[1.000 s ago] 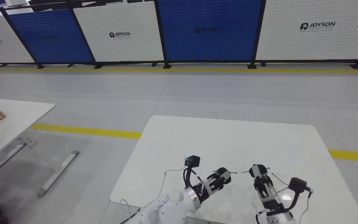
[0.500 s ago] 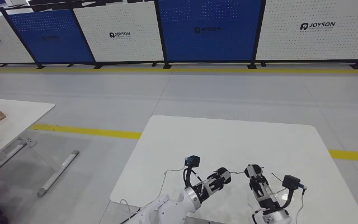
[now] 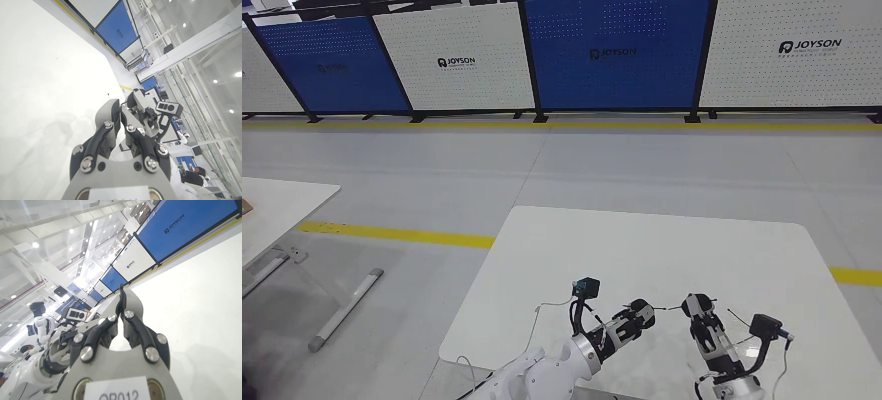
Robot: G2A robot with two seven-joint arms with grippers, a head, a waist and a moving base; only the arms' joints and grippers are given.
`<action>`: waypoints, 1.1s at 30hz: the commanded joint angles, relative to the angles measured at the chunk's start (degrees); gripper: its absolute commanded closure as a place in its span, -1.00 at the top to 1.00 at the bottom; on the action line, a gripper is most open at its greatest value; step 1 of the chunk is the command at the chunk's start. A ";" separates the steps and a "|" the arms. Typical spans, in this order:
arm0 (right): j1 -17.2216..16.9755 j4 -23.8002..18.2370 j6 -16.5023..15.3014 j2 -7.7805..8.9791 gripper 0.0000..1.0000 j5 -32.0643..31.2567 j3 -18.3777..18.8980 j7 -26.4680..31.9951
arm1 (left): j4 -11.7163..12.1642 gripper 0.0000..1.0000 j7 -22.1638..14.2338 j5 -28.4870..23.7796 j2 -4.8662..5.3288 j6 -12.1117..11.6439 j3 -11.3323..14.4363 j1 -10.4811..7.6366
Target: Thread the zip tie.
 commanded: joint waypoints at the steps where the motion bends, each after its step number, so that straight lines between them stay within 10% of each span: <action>1: 0.17 0.14 0.10 -0.11 -1.00 -0.13 -0.16 0.13 | 0.00 -1.00 0.00 0.00 0.00 0.00 0.00 0.00; 21: 0.40 0.91 -1.85 -0.68 -1.00 1.98 0.40 1.56 | 0.00 -1.00 0.00 0.00 0.00 0.00 0.00 0.00; 33: 0.40 0.91 -1.85 -0.68 -1.00 1.98 0.40 1.56 | -2.10 -1.00 -7.56 6.98 1.03 1.04 -1.79 -1.01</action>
